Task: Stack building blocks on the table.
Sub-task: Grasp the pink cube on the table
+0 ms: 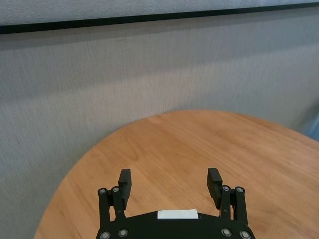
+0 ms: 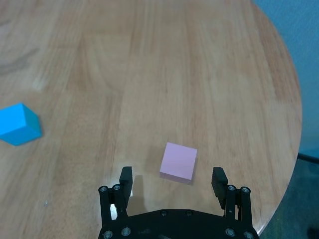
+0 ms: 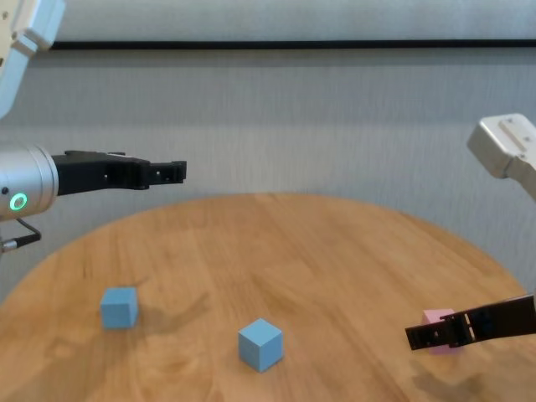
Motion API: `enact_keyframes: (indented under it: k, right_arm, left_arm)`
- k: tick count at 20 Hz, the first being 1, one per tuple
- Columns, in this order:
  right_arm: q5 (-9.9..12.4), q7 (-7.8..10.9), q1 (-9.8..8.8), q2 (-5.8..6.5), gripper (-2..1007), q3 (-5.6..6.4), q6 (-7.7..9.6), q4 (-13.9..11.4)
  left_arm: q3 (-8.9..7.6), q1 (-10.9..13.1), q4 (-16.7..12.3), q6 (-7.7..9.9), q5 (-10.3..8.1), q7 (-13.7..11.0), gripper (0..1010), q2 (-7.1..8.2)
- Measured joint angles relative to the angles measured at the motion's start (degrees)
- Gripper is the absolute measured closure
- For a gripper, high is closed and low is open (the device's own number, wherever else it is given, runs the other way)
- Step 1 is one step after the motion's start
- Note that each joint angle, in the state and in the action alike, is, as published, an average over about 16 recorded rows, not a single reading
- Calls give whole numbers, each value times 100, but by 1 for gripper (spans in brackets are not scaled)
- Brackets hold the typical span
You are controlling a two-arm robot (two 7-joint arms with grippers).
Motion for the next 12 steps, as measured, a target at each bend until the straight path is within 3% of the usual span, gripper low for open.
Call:
enact_keyframes:
  k: [12]
  right_arm:
    - [-100, -37, 92, -284, 1, 113, 12, 329]
  left_arm:
    - [1, 0, 0, 2, 0, 0, 11, 0]
